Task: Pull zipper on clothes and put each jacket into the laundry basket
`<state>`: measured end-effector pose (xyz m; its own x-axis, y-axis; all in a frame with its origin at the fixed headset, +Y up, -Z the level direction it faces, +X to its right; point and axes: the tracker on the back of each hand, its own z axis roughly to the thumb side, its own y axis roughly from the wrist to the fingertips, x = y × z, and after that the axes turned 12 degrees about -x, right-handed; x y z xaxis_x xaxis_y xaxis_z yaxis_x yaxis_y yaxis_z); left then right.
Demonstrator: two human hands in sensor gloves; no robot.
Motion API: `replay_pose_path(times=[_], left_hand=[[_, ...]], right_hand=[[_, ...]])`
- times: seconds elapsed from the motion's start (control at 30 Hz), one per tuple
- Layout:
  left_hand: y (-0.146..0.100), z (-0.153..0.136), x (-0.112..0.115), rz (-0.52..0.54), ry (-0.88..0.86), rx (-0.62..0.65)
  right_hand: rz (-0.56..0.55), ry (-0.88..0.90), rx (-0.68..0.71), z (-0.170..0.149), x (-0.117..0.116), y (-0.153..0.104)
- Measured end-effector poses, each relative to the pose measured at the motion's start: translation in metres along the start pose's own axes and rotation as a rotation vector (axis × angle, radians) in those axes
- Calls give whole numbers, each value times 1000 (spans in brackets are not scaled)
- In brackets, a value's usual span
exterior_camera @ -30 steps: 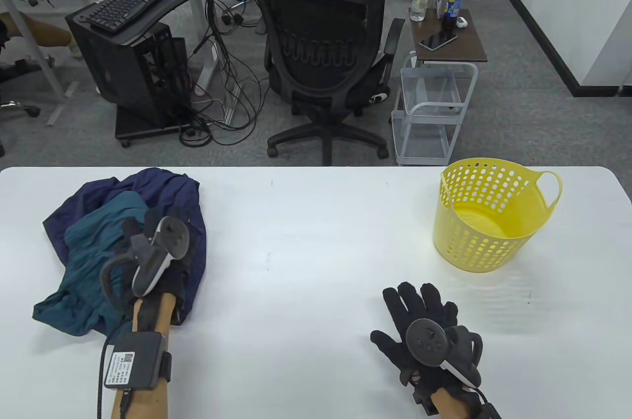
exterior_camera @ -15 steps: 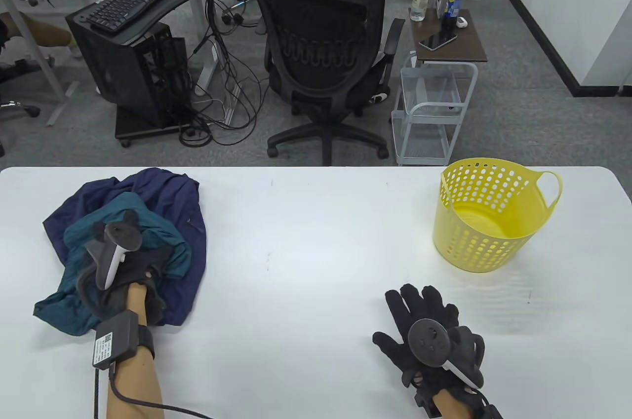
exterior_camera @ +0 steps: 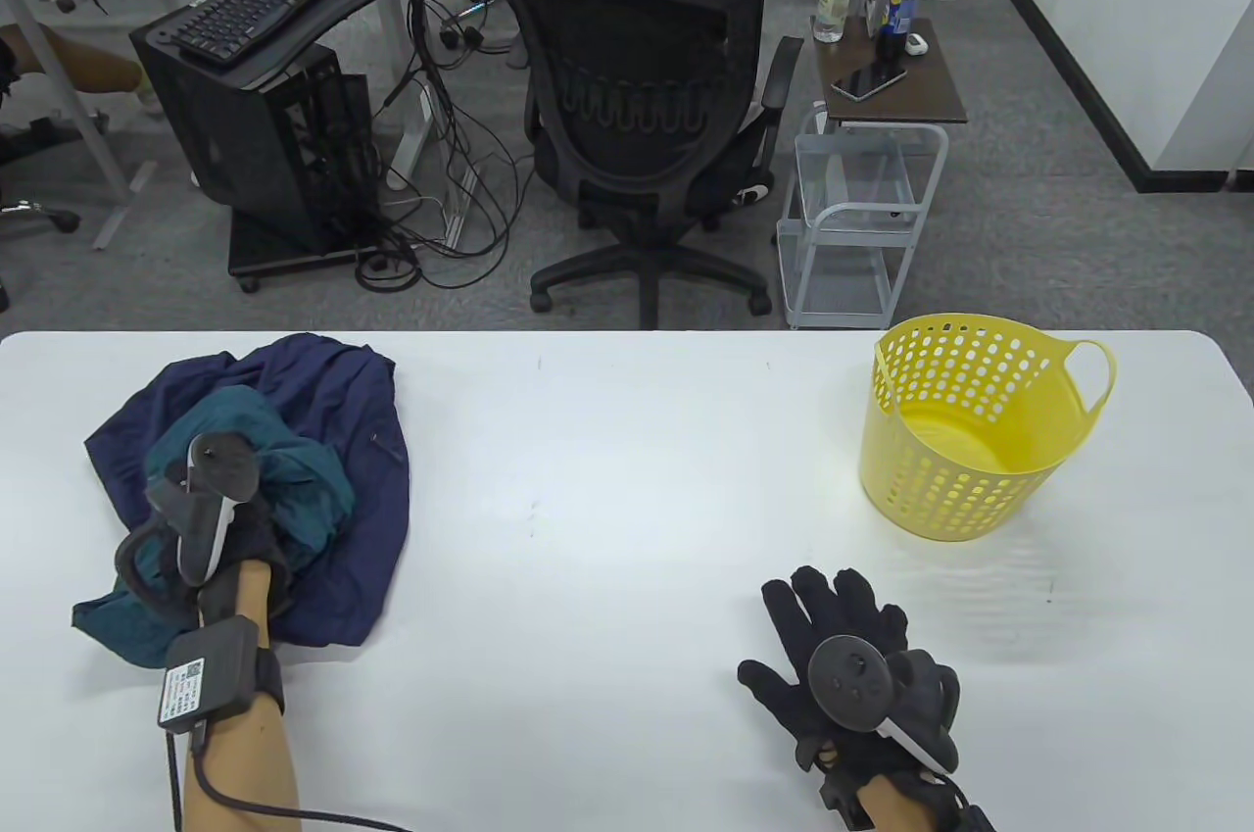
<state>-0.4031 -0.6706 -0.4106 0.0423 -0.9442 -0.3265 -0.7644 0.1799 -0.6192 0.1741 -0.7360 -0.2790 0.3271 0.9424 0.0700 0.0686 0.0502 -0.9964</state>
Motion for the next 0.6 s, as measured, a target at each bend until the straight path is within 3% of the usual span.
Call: replay_pose_path(times=[0.2,0.33,0.6], left_hand=[[-12,-4,-70,63,-217,73],[-39,4,-118,118,-344,183],[-113,38,-168,37,-563,448]], right_hand=[[-4,2,0,0,0,0],[-6,6,-13,-3,1,1],[-6,25,-51,-13,3,4]])
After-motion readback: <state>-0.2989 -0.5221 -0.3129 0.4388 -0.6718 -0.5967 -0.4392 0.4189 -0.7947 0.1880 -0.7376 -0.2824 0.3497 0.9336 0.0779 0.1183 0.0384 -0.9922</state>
